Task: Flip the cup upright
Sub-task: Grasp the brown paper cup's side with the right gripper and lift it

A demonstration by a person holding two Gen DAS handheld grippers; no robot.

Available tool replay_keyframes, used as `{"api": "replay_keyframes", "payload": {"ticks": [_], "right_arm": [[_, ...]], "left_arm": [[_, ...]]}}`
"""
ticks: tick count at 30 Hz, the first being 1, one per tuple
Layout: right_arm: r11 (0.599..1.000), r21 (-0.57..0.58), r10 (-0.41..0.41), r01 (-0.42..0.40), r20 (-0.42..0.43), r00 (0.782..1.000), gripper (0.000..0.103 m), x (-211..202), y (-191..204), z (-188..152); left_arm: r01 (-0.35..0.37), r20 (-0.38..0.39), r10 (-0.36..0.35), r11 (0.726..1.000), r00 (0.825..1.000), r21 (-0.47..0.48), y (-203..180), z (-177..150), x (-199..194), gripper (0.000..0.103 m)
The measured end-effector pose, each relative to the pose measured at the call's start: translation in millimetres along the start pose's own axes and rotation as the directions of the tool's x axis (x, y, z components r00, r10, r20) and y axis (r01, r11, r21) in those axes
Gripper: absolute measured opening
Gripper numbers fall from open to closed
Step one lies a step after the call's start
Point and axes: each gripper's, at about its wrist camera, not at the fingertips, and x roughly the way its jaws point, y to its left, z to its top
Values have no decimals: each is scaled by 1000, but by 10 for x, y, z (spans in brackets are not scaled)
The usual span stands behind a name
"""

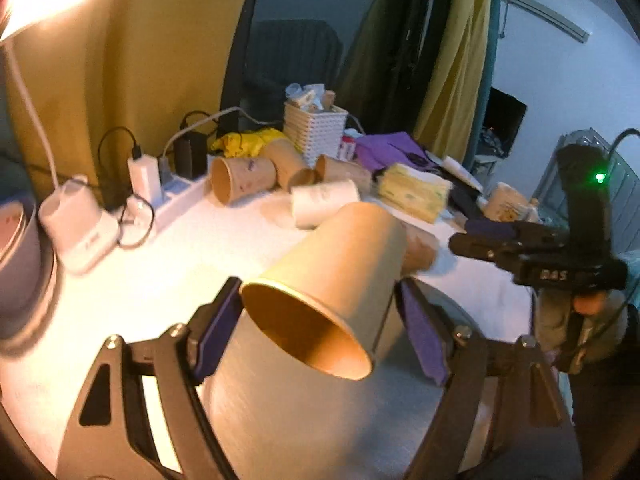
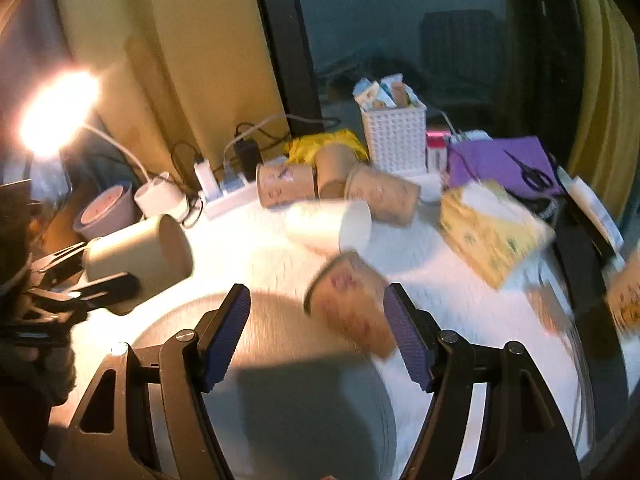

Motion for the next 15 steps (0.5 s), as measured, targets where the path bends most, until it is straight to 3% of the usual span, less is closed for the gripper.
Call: {"api": "replay_keyframes", "payload": {"ticks": [8, 13, 15], "right_arm": [[1000, 14, -6, 7, -71, 997, 72, -192, -10, -512], [1000, 16, 4, -2, -98, 995, 72, -273, 12, -720], [1000, 20, 0, 2, -104, 995, 72, -293, -8, -768]], "left_arm": [[52, -58, -52, 999, 997, 2, -425, -475, -120, 78], [96, -109, -90, 994, 990, 56, -720, -652, -35, 78], [72, -102, -63, 994, 993, 88, -801, -690, -24, 78]]}}
